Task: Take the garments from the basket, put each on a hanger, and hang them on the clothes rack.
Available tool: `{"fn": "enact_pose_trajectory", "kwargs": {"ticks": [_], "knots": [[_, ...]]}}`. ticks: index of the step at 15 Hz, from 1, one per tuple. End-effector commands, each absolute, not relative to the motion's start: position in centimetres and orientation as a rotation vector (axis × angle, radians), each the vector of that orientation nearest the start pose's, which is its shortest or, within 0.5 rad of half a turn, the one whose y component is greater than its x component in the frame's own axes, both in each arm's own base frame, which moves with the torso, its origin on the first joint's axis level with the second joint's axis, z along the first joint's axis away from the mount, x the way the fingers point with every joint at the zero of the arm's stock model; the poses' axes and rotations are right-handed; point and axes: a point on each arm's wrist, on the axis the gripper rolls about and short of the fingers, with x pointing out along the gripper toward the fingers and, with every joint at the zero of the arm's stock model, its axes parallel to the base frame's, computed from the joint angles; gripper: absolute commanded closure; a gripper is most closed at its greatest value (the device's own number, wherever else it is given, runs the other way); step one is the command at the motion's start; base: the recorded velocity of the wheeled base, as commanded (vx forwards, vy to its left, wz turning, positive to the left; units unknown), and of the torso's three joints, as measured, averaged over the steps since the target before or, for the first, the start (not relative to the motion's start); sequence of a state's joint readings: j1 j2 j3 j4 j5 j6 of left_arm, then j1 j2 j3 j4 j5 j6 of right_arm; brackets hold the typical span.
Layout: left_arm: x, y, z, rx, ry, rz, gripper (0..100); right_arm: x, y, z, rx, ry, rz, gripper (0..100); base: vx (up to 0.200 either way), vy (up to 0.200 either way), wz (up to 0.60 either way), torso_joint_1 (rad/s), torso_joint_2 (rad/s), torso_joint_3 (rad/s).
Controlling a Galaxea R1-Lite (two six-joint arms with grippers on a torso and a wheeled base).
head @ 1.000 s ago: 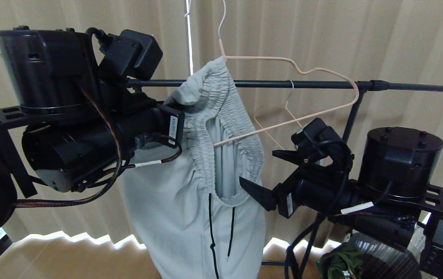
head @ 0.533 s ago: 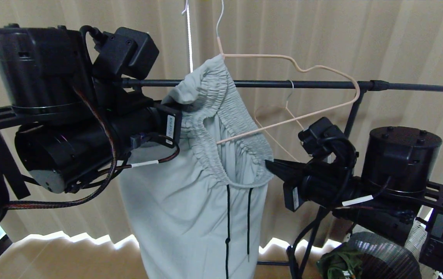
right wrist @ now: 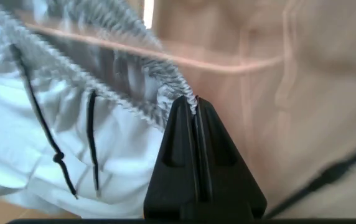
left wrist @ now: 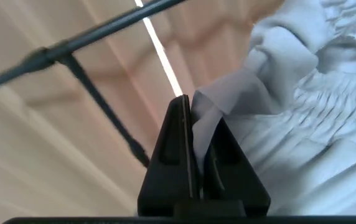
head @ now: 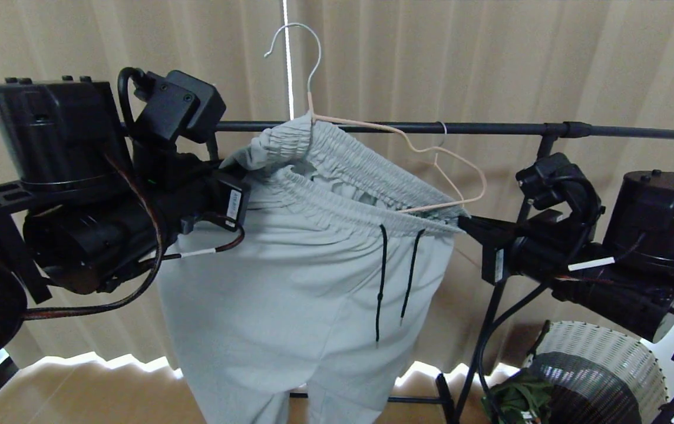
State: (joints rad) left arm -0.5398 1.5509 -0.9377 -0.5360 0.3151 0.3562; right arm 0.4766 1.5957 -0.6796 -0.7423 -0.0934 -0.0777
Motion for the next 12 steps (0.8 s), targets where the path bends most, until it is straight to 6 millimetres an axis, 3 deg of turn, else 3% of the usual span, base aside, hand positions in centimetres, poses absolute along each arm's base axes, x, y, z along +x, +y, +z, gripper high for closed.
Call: {"fn": "enact_pose_trajectory", "kwargs": {"ticks": [1, 5, 8, 12], "knots": [[24.6, -12.4, 23.2, 0.490, 0.056, -0.195, 100, 25.1, 11.2, 19.3, -0.121, 0.143, 0.340, 100, 0.000, 0.000, 0.00, 0.000, 0.00, 0.000], [24.9, -10.2, 21.1, 0.659, 0.043, -0.142, 100, 25.3, 11.0, 19.1, -0.121, 0.150, 0.331, 100, 0.000, 0.000, 0.00, 0.000, 0.00, 0.000], [25.0, -10.0, 20.0, 0.701, 0.070, -0.165, 100, 25.1, 11.1, 19.3, -0.122, 0.145, 0.355, 100, 0.000, 0.000, 0.00, 0.000, 0.00, 0.000], [25.4, -10.3, 19.1, 0.732, 0.095, -0.183, 100, 23.6, 13.5, 19.6, -0.140, 0.139, 0.500, 100, 0.000, 0.000, 0.00, 0.000, 0.00, 0.000]]}}
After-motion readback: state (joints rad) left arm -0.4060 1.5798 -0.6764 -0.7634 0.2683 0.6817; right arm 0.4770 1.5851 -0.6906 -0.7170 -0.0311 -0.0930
